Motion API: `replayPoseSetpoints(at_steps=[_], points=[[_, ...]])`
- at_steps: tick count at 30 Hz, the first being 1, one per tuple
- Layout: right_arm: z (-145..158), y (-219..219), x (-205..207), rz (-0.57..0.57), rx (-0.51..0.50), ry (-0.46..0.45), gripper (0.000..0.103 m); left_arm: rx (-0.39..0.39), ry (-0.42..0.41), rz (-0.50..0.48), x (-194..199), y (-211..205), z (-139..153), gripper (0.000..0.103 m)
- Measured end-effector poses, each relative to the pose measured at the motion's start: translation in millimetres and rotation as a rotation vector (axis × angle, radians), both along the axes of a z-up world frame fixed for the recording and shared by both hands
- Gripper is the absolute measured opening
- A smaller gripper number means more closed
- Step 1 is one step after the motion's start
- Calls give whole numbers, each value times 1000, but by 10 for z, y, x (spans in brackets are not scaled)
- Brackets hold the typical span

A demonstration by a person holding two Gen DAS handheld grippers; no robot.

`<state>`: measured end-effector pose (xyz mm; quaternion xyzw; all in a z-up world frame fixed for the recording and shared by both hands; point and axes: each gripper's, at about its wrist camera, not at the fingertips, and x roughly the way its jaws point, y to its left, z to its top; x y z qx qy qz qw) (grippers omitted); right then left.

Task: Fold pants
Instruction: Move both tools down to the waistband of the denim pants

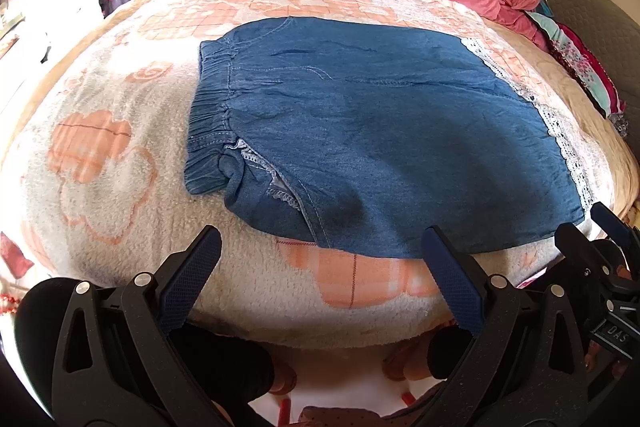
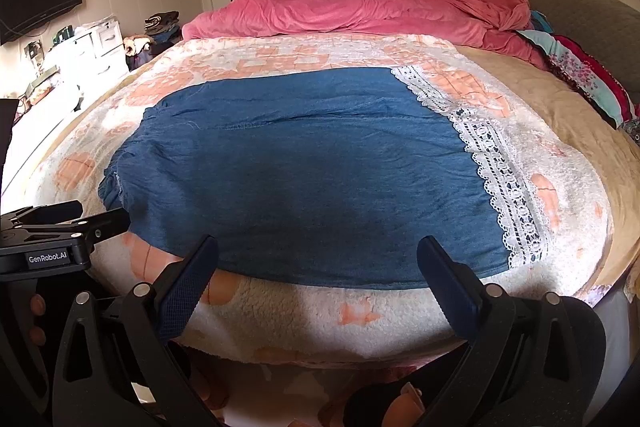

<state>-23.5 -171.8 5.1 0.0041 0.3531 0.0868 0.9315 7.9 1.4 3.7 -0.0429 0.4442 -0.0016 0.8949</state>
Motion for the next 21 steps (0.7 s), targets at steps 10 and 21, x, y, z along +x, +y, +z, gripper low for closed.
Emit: replayPoseSetpoints(at_steps=[10, 21], points=[[40, 102, 310, 29, -48, 28, 99, -42, 13, -3, 288, 129, 58, 94], [163, 304, 960, 70, -63, 61, 99, -24, 4, 64, 910, 477, 323, 94]])
